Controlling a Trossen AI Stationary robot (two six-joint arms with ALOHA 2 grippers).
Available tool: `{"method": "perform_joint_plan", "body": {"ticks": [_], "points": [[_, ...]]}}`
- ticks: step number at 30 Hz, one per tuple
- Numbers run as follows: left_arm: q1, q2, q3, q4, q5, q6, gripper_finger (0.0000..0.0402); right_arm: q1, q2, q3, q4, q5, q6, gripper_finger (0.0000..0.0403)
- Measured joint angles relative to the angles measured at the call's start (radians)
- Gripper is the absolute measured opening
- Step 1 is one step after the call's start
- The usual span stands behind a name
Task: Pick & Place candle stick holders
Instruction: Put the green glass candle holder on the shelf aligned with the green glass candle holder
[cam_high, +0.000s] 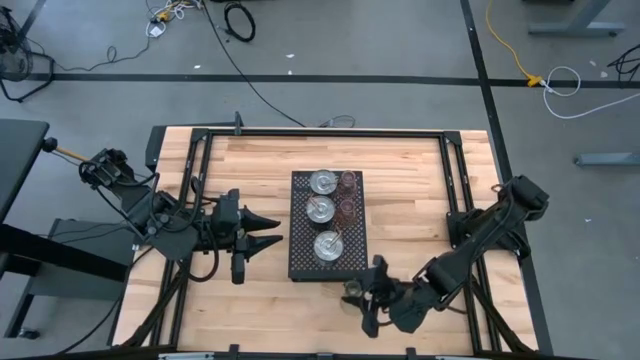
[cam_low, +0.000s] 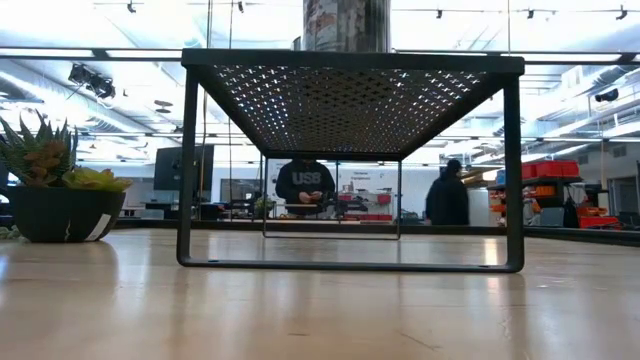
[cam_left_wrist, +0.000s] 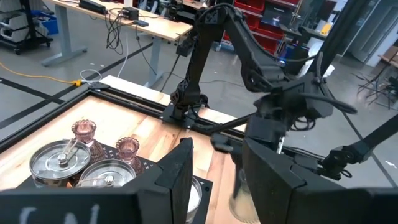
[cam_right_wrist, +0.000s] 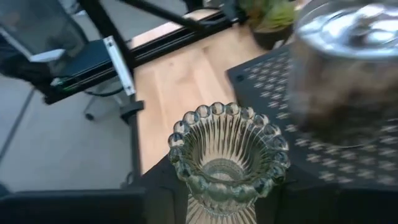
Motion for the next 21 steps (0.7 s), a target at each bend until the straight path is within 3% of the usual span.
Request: {"method": "perform_joint_plan", "body": {"ticks": [10, 21], "points": [[0.000, 0.000, 0.000, 0.009, 0.000, -0.002, 0.0142, -0.035, -0.067, -0.003, -0.234, 0.056, 0.041, 0.0116], [0.000, 0.000, 0.000, 0.025, 0.000, -0.003, 0.0142, -0.120, -0.069, -0.040, -0.271, 0.088, 0.060, 0.0116]]}}
